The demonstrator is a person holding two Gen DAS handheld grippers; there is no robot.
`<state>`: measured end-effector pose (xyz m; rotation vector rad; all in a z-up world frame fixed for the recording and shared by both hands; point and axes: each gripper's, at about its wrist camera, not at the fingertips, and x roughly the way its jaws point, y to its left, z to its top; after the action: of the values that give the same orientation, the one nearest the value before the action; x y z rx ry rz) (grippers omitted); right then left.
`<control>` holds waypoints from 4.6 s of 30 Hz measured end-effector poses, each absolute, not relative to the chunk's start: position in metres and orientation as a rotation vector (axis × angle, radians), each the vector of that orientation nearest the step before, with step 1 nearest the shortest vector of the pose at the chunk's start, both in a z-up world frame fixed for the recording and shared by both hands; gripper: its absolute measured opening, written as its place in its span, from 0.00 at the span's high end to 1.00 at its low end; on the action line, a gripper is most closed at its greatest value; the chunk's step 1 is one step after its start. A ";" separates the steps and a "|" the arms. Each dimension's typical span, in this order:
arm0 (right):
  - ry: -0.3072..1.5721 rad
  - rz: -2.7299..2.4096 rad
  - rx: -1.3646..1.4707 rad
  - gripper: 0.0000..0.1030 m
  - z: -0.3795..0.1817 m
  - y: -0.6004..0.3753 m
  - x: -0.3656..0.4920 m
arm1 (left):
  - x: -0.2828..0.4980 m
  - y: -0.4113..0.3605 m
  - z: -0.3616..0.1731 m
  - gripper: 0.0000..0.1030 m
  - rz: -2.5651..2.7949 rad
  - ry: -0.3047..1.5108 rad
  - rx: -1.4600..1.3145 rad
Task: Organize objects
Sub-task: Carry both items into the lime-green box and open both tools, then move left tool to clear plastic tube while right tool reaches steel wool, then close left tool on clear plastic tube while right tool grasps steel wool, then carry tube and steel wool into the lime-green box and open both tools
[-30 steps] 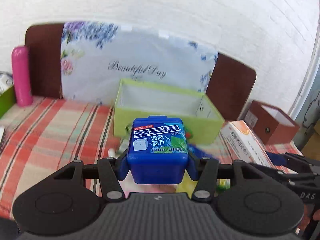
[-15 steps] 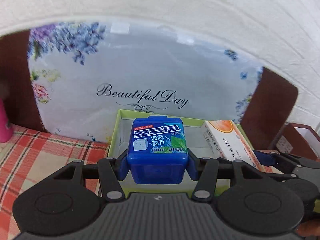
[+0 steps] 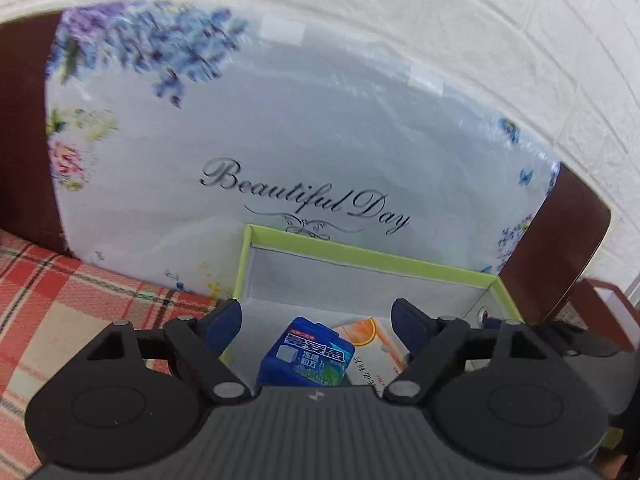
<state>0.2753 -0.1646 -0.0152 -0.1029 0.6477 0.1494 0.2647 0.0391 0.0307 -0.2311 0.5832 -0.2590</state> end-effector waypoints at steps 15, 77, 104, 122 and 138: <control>0.468 0.058 0.085 0.00 0.042 -0.225 0.066 | 0.084 0.016 0.059 0.16 -0.262 0.517 -0.132; 0.749 0.121 0.195 0.61 -0.063 -0.225 -0.050 | -0.002 0.037 -0.058 0.60 -0.331 0.822 -0.143; 0.719 0.164 0.249 0.57 -0.069 -0.203 -0.026 | 0.001 0.007 -0.061 0.56 -0.391 0.829 -0.094; 0.545 0.252 0.180 0.63 -0.013 -0.206 -0.034 | 0.010 0.014 0.004 0.73 -0.473 0.643 -0.120; 0.348 0.164 0.114 0.63 0.032 -0.235 0.051 | 0.105 -0.015 0.076 0.74 -0.503 0.482 -0.200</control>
<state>0.0508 -0.2350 0.0320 0.1142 0.3476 0.1642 0.1047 -0.0154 0.0764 -0.1998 0.4816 -0.5029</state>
